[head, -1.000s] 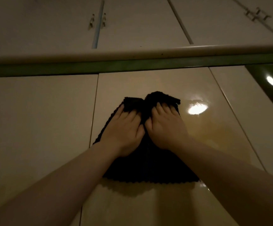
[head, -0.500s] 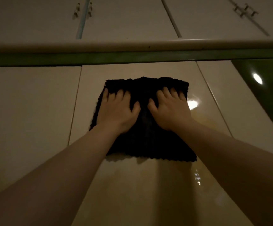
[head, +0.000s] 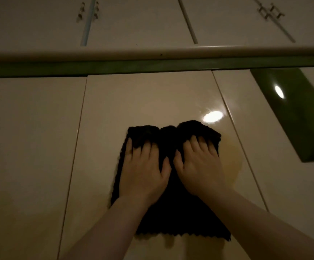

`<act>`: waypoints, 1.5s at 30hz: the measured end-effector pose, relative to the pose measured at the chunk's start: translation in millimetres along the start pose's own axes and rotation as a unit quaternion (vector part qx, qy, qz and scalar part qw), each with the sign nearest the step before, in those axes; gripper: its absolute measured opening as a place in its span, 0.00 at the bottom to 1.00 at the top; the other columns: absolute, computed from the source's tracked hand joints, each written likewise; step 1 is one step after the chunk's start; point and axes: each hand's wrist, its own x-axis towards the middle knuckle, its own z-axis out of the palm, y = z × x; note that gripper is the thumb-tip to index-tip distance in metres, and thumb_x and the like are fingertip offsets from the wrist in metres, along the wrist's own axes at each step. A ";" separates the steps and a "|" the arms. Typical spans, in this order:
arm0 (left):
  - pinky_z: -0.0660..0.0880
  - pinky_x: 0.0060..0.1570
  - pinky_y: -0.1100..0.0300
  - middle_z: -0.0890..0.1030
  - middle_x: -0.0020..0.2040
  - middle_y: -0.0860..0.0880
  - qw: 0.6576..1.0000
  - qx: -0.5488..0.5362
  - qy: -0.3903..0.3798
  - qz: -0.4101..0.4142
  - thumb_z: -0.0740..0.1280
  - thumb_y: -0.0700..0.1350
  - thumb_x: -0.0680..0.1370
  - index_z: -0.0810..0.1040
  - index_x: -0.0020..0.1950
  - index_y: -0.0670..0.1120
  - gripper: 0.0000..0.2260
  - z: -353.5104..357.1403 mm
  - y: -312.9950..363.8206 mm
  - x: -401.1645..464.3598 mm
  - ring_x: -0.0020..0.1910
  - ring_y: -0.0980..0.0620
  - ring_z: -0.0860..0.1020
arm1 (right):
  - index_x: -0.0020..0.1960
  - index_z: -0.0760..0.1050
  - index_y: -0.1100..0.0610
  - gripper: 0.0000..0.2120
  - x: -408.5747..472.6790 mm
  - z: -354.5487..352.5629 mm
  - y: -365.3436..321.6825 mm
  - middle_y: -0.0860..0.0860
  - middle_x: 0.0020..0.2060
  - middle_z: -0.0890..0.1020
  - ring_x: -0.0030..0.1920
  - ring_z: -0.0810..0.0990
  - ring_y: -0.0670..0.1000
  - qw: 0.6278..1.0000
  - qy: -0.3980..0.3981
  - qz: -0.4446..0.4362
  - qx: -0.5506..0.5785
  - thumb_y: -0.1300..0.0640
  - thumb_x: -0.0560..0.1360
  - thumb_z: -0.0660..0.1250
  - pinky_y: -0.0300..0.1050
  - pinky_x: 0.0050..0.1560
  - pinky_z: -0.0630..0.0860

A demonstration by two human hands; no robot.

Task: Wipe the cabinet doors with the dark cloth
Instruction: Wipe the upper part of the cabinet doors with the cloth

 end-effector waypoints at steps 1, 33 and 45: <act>0.48 0.76 0.45 0.75 0.66 0.47 1.000 -0.006 -0.001 0.003 0.45 0.56 0.79 0.68 0.73 0.45 0.27 0.8 1.7 -3.9 0.67 0.47 0.71 | 0.64 0.71 0.56 0.23 -4.5 -0.3 1.2 0.53 0.60 0.77 0.63 0.72 0.56 1.000 0.001 -0.002 0.000 0.46 0.78 0.47 0.53 0.68 0.64; 0.44 0.76 0.47 0.71 0.69 0.45 0.999 0.000 0.014 0.035 0.47 0.57 0.81 0.66 0.72 0.45 0.25 5.5 41.4 103.1 0.70 0.44 0.66 | 0.69 0.65 0.59 0.26 77.5 -10.7 78.6 0.57 0.69 0.69 0.71 0.63 0.57 1.000 0.012 0.004 -0.007 0.45 0.80 0.46 0.54 0.73 0.56; 0.48 0.76 0.45 0.77 0.65 0.46 0.994 -0.051 0.007 0.092 0.48 0.53 0.80 0.71 0.72 0.43 0.26 17.3 70.4 1.7 0.65 0.46 0.73 | 0.69 0.67 0.57 0.26 -27.1 -9.1 73.5 0.56 0.63 0.75 0.64 0.71 0.58 1.000 -0.018 -0.001 -0.016 0.46 0.78 0.46 0.53 0.68 0.62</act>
